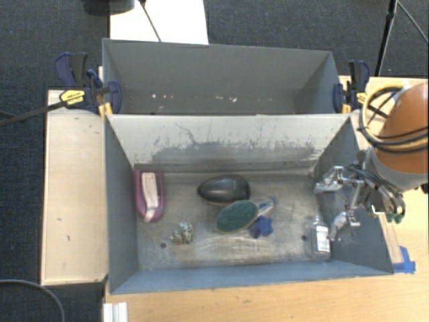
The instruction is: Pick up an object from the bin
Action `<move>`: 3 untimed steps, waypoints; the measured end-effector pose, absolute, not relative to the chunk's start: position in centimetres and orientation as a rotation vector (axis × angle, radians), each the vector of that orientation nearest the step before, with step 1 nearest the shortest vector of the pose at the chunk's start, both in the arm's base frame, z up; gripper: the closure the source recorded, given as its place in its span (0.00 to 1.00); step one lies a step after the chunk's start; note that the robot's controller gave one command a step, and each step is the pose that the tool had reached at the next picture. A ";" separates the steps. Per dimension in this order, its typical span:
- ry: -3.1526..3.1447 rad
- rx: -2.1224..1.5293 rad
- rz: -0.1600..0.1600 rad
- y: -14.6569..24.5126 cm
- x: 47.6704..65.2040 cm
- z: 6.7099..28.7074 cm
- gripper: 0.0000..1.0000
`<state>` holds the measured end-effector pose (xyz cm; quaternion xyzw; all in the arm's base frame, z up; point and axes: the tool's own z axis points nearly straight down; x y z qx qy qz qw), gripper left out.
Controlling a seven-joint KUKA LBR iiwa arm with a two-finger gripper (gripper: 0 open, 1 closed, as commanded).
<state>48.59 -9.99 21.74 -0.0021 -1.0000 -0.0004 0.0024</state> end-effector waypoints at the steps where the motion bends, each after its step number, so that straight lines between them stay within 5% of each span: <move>1: -3.122 0.434 0.002 -5.0 48.9 7.2 0.00; 2: -3.050 0.799 0.004 1.6 49.6 7.3 0.00; 3: -3.054 0.806 0.005 1.7 49.8 7.5 1.00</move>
Offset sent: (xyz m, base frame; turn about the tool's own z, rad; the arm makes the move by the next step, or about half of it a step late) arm -0.0012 0.0492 -0.1474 -0.2819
